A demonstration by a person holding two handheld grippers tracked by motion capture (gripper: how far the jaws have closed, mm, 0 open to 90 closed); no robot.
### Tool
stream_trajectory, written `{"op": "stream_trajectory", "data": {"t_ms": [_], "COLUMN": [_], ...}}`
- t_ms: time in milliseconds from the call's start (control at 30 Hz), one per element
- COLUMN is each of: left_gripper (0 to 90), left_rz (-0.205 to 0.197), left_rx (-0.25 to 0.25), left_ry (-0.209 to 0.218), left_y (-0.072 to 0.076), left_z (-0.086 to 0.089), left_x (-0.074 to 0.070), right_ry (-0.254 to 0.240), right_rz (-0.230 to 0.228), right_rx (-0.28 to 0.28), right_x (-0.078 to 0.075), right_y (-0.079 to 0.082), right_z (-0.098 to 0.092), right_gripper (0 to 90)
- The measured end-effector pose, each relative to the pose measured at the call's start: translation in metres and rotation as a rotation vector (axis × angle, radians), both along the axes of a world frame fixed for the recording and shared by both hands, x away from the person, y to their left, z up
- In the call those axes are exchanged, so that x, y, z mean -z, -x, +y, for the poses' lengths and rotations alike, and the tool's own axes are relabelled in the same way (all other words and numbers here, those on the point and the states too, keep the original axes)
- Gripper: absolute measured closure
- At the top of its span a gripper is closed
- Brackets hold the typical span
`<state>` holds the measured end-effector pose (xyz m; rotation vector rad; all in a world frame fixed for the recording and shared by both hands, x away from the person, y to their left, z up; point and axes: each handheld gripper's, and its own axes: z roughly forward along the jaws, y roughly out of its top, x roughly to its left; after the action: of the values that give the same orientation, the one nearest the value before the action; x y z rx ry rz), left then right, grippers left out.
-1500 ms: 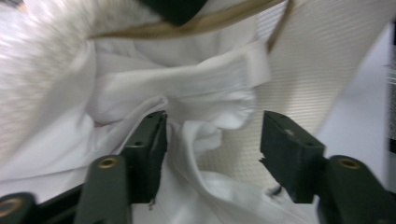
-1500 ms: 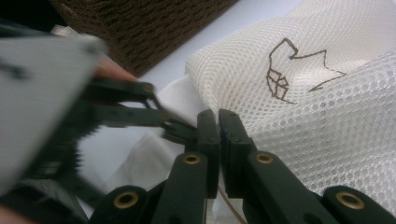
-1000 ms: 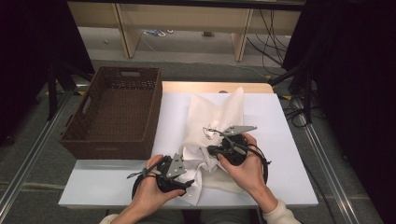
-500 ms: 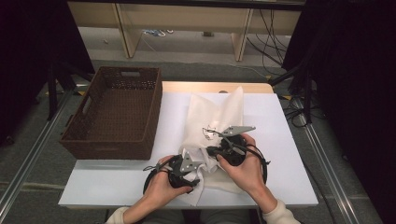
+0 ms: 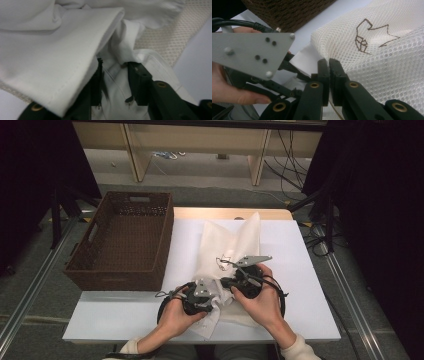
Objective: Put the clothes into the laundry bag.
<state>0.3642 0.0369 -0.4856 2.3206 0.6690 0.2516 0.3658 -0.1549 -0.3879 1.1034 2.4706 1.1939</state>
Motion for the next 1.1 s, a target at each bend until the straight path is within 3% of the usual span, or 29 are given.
{"op": "stream_trajectory", "data": {"t_ms": [33,67,133,200,367,400,433,500,533,633,733,767,800,833,900,933,967,1033,1100], "left_gripper": [69.1,72.8,74.9,78.1,85.3,85.7,85.9,86.2,86.3,86.4,86.5,86.5,86.5,86.4,86.4,86.2,85.8,84.3,80.8], "left_rz": [0.028,0.032,0.04,0.035,0.026,0.024,0.02,0.013,0.009,0.002,-0.028,-0.024,-0.045,-0.046,-0.059,-0.075,-0.071,-0.069,-0.091], "left_rx": [-0.031,-0.033,-0.041,-0.04,-0.058,-0.062,-0.059,-0.062,-0.064,-0.069,-0.065,-0.082,-0.053,-0.09,-0.101,-0.117,-0.102,-0.077,-0.062], "left_ry": [0.007,0.003,-0.002,-0.011,0.002,0.011,0.022,0.042,0.051,0.073,0.094,0.107,0.1,0.13,0.145,0.162,0.131,0.108,0.099], "left_y": [-0.001,-0.002,-0.002,-0.003,-0.002,-0.002,-0.002,-0.003,-0.003,-0.005,-0.009,-0.009,-0.012,-0.011,-0.014,-0.016,-0.019,-0.02,-0.019], "left_z": [-0.001,-0.001,-0.003,-0.004,-0.006,-0.007,-0.008,-0.01,-0.011,-0.014,-0.017,-0.019,-0.019,-0.021,-0.023,-0.025,-0.023,-0.023,-0.023], "left_x": [0.0,-0.001,-0.002,-0.002,-0.002,-0.002,-0.002,-0.002,-0.003,-0.008,-0.014,-0.015,-0.016,-0.016,-0.014,-0.01,-0.008,-0.003,0.0], "right_ry": [0.002,0.017,0.015,0.023,0.023,0.022,0.004,0.014,-0.006,0.008,-0.01,-0.01,-0.014,-0.017,-0.019,-0.023,-0.019,-0.024,-0.021], "right_rz": [0.004,0.034,0.041,0.002,0.005,0.003,0.036,0.041,0.025,0.036,0.034,0.008,0.033,0.031,0.009,0.029,0.033,0.033,0.026], "right_rx": [0.006,0.012,0.014,-0.018,-0.017,-0.017,0.003,0.017,0.032,0.021,0.007,0.002,0.01,0.025,0.022,0.019,0.026,0.032,0.028], "right_x": [0.0,-0.002,-0.002,-0.001,-0.001,-0.001,-0.001,-0.002,-0.001,-0.003,-0.005,-0.005,-0.006,-0.006,-0.007,-0.008,-0.009,-0.009,-0.009], "right_y": [0.001,0.002,0.002,0.0,0.0,0.0,0.002,0.004,0.004,0.005,0.005,0.004,0.006,0.007,0.005,0.005,0.006,0.005,0.004], "right_z": [0.0,0.0,0.0,-0.001,-0.001,0.0,0.001,0.001,0.003,0.002,0.001,0.001,0.001,0.001,-0.001,-0.002,-0.002,-0.003,-0.004], "right_gripper": [88.7,88.7,88.7,88.7,88.7,88.7,88.7,88.7,88.8,88.9,88.9,88.9,89.0,89.0,89.0,89.0,89.0,89.0,89.0]}}
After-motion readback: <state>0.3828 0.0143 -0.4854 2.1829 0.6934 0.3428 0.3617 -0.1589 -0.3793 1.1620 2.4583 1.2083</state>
